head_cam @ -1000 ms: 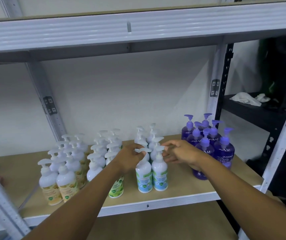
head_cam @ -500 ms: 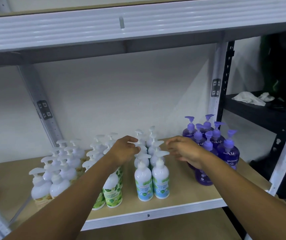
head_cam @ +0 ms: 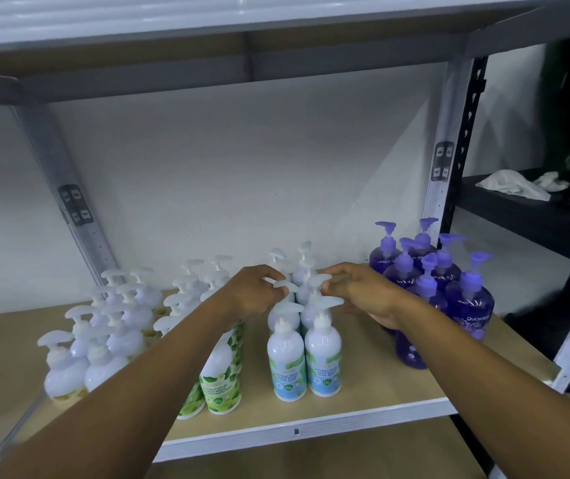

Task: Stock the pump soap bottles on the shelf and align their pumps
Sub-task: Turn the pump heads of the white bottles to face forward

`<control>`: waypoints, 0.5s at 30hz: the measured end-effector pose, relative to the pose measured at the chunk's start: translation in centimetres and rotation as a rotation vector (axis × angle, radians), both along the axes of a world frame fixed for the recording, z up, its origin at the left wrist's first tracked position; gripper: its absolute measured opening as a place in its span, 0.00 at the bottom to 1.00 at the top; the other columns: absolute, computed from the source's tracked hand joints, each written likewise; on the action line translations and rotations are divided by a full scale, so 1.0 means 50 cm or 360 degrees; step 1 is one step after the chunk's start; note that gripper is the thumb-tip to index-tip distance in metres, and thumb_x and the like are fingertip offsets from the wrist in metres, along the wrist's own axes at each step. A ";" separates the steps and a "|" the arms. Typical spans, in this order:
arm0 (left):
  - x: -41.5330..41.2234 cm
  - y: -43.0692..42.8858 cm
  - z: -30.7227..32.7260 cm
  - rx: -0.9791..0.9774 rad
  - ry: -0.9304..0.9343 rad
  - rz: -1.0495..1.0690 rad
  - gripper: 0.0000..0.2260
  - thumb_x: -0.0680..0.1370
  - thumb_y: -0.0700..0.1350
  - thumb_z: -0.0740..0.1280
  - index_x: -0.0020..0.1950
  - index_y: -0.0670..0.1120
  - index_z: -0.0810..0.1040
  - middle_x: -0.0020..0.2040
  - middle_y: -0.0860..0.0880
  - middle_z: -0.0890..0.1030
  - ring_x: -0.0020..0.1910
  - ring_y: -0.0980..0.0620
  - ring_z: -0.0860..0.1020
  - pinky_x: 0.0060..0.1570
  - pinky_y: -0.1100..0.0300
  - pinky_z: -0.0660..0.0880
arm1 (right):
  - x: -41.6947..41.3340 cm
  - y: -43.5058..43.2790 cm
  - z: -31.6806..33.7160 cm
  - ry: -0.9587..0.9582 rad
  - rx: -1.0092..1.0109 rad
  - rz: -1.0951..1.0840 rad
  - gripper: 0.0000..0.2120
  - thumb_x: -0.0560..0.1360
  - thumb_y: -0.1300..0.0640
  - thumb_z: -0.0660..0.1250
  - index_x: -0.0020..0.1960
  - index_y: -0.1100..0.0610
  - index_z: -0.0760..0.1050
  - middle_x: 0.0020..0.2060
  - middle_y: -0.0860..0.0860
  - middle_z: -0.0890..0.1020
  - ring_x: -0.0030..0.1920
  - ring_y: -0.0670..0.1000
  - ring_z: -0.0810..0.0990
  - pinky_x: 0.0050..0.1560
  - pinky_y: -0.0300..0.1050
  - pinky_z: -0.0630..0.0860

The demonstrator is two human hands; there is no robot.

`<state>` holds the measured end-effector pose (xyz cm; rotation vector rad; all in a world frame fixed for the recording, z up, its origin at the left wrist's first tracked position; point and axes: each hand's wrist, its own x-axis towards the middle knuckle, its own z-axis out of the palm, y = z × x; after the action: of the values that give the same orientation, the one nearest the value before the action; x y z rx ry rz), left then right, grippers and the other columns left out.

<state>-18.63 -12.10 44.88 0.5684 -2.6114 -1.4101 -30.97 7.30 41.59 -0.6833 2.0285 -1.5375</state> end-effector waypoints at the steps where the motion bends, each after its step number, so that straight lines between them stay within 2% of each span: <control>1: -0.002 0.001 -0.001 -0.0004 0.0006 0.0014 0.11 0.78 0.46 0.72 0.60 0.49 0.79 0.43 0.49 0.81 0.42 0.49 0.79 0.60 0.46 0.80 | 0.002 -0.002 0.001 0.0005 -0.0014 -0.0009 0.11 0.76 0.56 0.70 0.59 0.52 0.78 0.55 0.55 0.85 0.59 0.56 0.82 0.62 0.57 0.78; 4: -0.005 0.001 -0.003 0.0009 0.0020 0.0038 0.09 0.78 0.46 0.72 0.57 0.48 0.79 0.41 0.48 0.80 0.41 0.49 0.79 0.59 0.44 0.80 | 0.003 -0.001 0.003 0.0011 -0.0037 -0.0005 0.11 0.76 0.57 0.71 0.57 0.55 0.76 0.56 0.59 0.84 0.55 0.55 0.83 0.61 0.57 0.78; 8: -0.007 0.003 -0.005 -0.0012 0.0029 0.0051 0.09 0.77 0.47 0.73 0.56 0.48 0.79 0.44 0.47 0.81 0.43 0.48 0.79 0.59 0.44 0.80 | 0.002 -0.001 0.004 0.0005 -0.0034 -0.0008 0.11 0.76 0.56 0.72 0.57 0.55 0.76 0.55 0.58 0.84 0.60 0.58 0.81 0.62 0.58 0.79; 12: -0.008 0.002 -0.008 -0.0054 0.0040 0.0067 0.09 0.76 0.48 0.74 0.54 0.48 0.79 0.47 0.48 0.80 0.48 0.47 0.80 0.60 0.45 0.79 | -0.001 -0.002 0.003 0.0014 -0.0005 0.0000 0.11 0.75 0.55 0.73 0.56 0.54 0.76 0.54 0.56 0.85 0.60 0.57 0.82 0.62 0.58 0.78; 15: -0.011 -0.001 -0.012 -0.0066 0.0042 0.0076 0.10 0.76 0.49 0.74 0.54 0.49 0.79 0.45 0.49 0.79 0.47 0.47 0.80 0.59 0.48 0.80 | -0.003 -0.002 0.002 0.0012 0.0001 0.0002 0.12 0.75 0.55 0.73 0.56 0.53 0.76 0.53 0.56 0.85 0.57 0.57 0.83 0.62 0.58 0.78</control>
<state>-19.19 -12.15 44.26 0.5987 -2.5821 -1.3373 -31.14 7.22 41.70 -0.6905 2.0337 -1.5356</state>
